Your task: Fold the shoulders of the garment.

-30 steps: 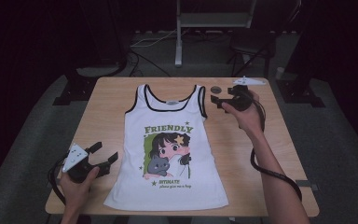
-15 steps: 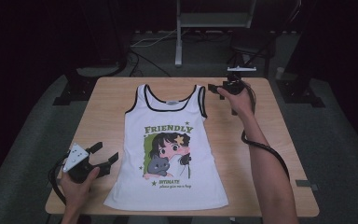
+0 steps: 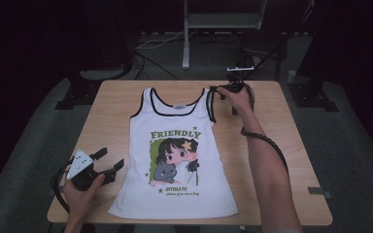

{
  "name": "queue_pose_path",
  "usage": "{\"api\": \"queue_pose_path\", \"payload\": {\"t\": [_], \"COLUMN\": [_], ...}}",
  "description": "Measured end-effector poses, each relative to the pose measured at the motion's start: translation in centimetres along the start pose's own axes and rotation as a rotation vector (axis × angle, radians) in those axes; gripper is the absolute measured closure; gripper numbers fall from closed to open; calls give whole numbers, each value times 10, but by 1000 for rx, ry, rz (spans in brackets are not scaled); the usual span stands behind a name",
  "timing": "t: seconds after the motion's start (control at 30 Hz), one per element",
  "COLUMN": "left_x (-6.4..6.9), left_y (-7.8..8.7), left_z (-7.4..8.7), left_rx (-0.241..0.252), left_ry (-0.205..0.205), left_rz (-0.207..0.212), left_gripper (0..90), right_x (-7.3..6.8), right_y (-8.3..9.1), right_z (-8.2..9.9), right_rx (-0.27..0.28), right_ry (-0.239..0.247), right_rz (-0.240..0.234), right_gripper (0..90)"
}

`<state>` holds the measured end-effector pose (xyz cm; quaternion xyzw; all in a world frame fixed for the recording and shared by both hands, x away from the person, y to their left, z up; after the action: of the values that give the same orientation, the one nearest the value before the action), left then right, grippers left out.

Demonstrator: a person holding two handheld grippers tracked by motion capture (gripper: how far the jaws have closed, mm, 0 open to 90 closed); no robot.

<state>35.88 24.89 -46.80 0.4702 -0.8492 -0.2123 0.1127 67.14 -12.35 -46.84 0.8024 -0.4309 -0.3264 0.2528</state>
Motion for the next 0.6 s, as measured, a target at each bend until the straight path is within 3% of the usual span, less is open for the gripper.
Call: {"api": "queue_pose_path", "payload": {"t": [0.6], "left_x": [0], "left_y": [0], "left_z": [0], "left_rx": [1], "left_ry": [-6], "left_rz": [0], "left_gripper": [213], "right_x": [6], "right_y": [-37], "right_z": [3], "right_rx": [-42], "right_ry": [-49], "right_rz": [-19], "right_gripper": [398]}}
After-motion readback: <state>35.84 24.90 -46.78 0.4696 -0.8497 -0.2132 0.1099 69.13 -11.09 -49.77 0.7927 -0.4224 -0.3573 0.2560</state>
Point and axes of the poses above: each handheld gripper's, and its own axes: y roughly backward along the jaws, z roughly out of its underside, x roughly to its right, the point moved 10 cm from there along -y, roughly forward along the jaws, and after that the axes turned 10 degrees about -x, right-handed, at the moved point
